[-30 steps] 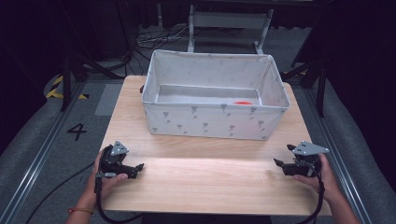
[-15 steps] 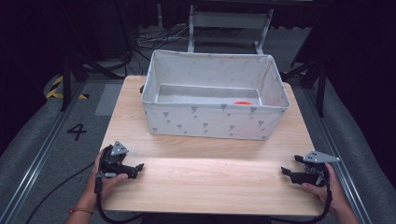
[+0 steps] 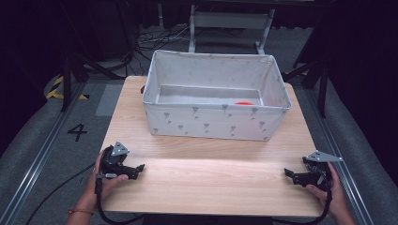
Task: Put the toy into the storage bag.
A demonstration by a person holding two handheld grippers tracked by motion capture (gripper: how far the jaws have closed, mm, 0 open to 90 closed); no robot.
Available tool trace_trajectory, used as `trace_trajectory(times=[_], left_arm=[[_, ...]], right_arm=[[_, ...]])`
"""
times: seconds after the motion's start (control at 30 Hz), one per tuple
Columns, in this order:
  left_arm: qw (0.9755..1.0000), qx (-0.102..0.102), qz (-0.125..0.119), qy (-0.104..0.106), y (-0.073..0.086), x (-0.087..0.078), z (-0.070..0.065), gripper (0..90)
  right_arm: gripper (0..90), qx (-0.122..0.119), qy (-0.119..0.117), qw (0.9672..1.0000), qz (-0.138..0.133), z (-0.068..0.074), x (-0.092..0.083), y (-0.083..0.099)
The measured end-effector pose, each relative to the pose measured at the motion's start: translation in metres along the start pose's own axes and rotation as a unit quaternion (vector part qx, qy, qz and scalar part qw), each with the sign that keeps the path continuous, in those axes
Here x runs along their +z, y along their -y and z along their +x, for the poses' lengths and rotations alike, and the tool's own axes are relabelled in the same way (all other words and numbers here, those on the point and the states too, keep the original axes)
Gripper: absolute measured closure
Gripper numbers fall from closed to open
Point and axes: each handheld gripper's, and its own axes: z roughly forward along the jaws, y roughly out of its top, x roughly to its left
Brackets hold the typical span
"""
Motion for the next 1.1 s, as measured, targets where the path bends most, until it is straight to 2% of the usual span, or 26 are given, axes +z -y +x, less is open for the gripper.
trace_trajectory(times=[0.1, 1.1], left_arm=[[1.0, 0.0, 0.0, 0.001, 0.0, 0.0, 0.0, 0.2], [1.0, -0.004, 0.003, -0.004, -0.0005, 0.0, -0.0008, 0.2]], right_arm=[[0.2, 0.005, 0.002, 1.0, 0.004, -0.0009, 0.0008, -0.0003], [0.2, 0.005, 0.004, 1.0, 0.004, -0.0006, 0.0007, -0.0002]])
